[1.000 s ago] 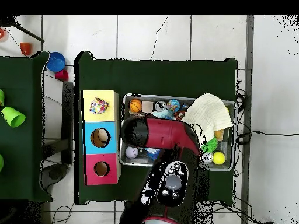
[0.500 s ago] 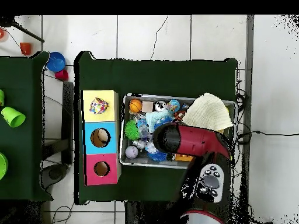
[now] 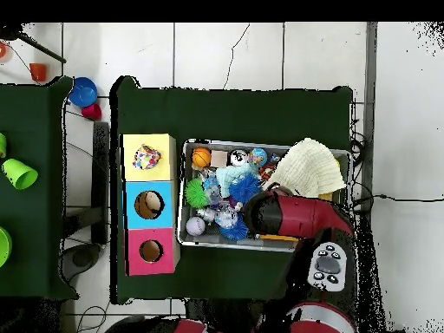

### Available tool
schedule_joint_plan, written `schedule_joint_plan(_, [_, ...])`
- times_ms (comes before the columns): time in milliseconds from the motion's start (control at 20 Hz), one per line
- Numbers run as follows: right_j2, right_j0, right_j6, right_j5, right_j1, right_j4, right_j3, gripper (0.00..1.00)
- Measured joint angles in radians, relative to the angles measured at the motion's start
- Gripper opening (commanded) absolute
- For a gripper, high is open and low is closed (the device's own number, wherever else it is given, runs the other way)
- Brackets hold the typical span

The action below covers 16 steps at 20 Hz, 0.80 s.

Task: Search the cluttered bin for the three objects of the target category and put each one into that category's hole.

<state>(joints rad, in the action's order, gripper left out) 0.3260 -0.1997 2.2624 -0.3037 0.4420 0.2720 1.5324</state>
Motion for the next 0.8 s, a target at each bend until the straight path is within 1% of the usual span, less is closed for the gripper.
schedule_joint_plan(250, [-0.015,-0.038,0.0,0.129,-0.07,0.015,-0.001,1.0])
schedule_joint_plan(350, [-0.015,-0.058,0.0,0.225,-0.115,0.015,-0.004,1.0])
schedule_joint_plan(400, [-0.011,-0.064,0.0,0.262,-0.124,0.015,-0.005,1.0])
schedule_joint_plan(550, [0.0,-0.065,0.0,0.314,-0.135,0.015,-0.007,1.0])
schedule_joint_plan(700, [0.006,-0.063,0.0,0.329,-0.141,0.015,-0.009,1.0])
schedule_joint_plan(750, [0.008,-0.06,0.0,0.329,-0.148,0.015,-0.015,0.0])
schedule_joint_plan(800, [0.008,-0.06,0.0,0.329,-0.15,0.015,-0.017,0.0])
